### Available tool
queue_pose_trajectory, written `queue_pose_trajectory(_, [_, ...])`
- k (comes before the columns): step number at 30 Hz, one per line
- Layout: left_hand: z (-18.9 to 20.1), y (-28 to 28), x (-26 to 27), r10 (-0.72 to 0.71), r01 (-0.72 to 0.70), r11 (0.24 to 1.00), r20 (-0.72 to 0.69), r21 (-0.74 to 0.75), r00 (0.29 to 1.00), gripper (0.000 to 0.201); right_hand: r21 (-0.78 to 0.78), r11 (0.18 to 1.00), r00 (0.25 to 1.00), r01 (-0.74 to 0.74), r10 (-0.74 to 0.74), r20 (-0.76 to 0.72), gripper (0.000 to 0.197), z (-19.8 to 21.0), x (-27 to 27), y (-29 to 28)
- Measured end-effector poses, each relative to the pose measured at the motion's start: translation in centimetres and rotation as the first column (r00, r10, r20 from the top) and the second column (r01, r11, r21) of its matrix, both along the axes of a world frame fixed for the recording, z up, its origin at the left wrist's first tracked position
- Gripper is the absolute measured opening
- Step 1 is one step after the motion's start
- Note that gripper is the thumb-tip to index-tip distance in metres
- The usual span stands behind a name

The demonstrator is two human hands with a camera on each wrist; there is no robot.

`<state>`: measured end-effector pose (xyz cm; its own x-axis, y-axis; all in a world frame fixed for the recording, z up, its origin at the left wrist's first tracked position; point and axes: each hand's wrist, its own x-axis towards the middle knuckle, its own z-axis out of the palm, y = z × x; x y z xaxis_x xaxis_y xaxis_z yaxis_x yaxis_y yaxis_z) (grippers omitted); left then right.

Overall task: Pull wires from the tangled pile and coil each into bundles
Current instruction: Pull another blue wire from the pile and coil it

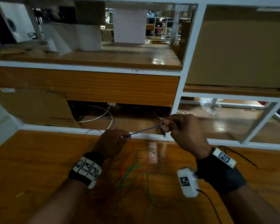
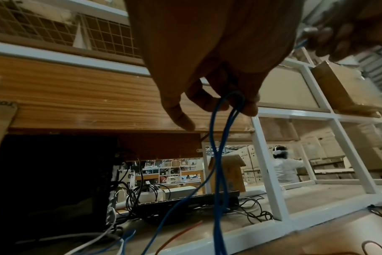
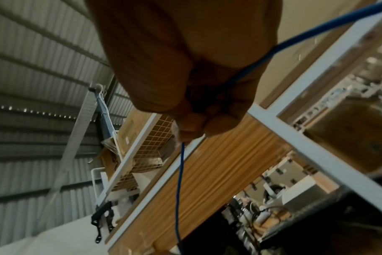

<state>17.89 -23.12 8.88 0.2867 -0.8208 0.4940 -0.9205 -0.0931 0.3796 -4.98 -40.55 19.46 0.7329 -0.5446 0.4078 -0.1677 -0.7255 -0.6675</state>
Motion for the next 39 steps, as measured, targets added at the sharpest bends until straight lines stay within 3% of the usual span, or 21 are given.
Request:
queue_pose_trajectory(2, [-0.1, -0.2, 0.2, 0.025, -0.025, 0.999, 0.000, 0.020, 1.000, 0.027, 0.066, 0.997, 0.995, -0.036, 0.030, 0.095, 0.024, 0.8, -0.1, 0.5])
queue_pose_trajectory(6, [-0.9, 0.5, 2.2, 0.177, -0.187, 0.980, -0.139, -0.065, 0.974, 0.038, 0.066, 0.997, 0.974, -0.038, 0.022, 0.225, 0.015, 2.4, -1.2, -0.3])
queue_pose_trajectory(9, [0.2, 1.3, 3.0, 0.278, -0.309, 0.950, -0.311, -0.054, 0.909, 0.011, 0.071, 0.997, 0.979, 0.026, -0.040, 0.200, 0.015, 1.6, -2.3, -2.1])
queue_pose_trajectory(12, [1.5, 1.4, 2.6, 0.184, -0.233, 0.970, -0.412, -0.071, 0.892, 0.013, 0.031, 0.999, 0.999, 0.031, -0.030, -0.025, 0.019, -0.6, -3.0, -3.6])
queue_pose_trajectory(14, [2.3, 1.1, 1.8, 0.135, -0.174, 0.982, -0.391, -0.067, 0.910, 0.010, -0.079, 0.997, 0.966, -0.002, -0.018, -0.258, 0.016, -2.1, -3.1, -3.8])
queue_pose_trajectory(15, [2.6, 0.8, 1.3, 0.114, -0.150, 0.986, -0.362, -0.074, 0.925, 0.010, -0.086, 0.996, 0.948, -0.021, -0.008, -0.319, 0.007, -2.5, -2.9, -3.3])
queue_pose_trajectory(16, [2.7, 0.5, 1.0, 0.089, -0.121, 0.990, -0.335, -0.074, 0.938, 0.009, -0.099, 0.995, 0.937, -0.029, -0.007, -0.349, 0.015, -2.5, -2.8, -2.8])
queue_pose_trajectory(17, [2.9, 0.1, 0.6, 0.054, -0.080, 0.994, -0.302, -0.074, 0.952, 0.003, -0.096, 0.994, 0.944, -0.055, 0.021, -0.328, 0.030, -2.5, -2.4, -2.3])
queue_pose_trajectory(20, [4.1, -1.0, -1.0, 0.003, -0.020, 0.999, -0.305, -0.051, 0.952, 0.029, -0.108, 0.984, 0.957, -0.141, 0.108, -0.269, 0.051, -1.5, -0.3, -0.2])
queue_pose_trajectory(23, [5.5, -1.8, -2.2, -0.075, 0.043, 0.993, -0.322, -0.106, 0.944, 0.041, -0.202, 0.960, 0.947, -0.196, 0.132, -0.292, 0.025, -1.3, 2.3, 0.8])
queue_pose_trajectory(27, [6.8, -1.7, -2.6, -0.115, 0.042, 0.981, -0.396, -0.189, 0.911, 0.017, -0.160, 0.973, 0.977, -0.169, 0.145, -0.154, 0.024, -2.0, 3.5, 0.6])
queue_pose_trajectory(33, [8.0, -1.9, -3.6, -0.167, 0.087, 0.968, -0.351, -0.234, 0.921, 0.010, -0.044, 0.992, 0.993, -0.121, 0.121, -0.004, 0.010, -1.5, 3.1, 1.4])
queue_pose_trajectory(36, [7.5, -2.3, -3.4, -0.062, 0.011, 0.988, -0.328, -0.154, 0.943, 0.015, 0.033, 0.998, 0.995, -0.060, 0.057, 0.077, 0.007, -1.1, 2.6, 1.5])
queue_pose_trajectory(39, [5.6, -1.9, -2.5, 0.213, -0.226, 0.974, -0.257, -0.022, 0.943, 0.025, 0.009, 1.000, 0.986, -0.020, 0.018, 0.164, 0.006, -0.4, 1.3, 1.0])
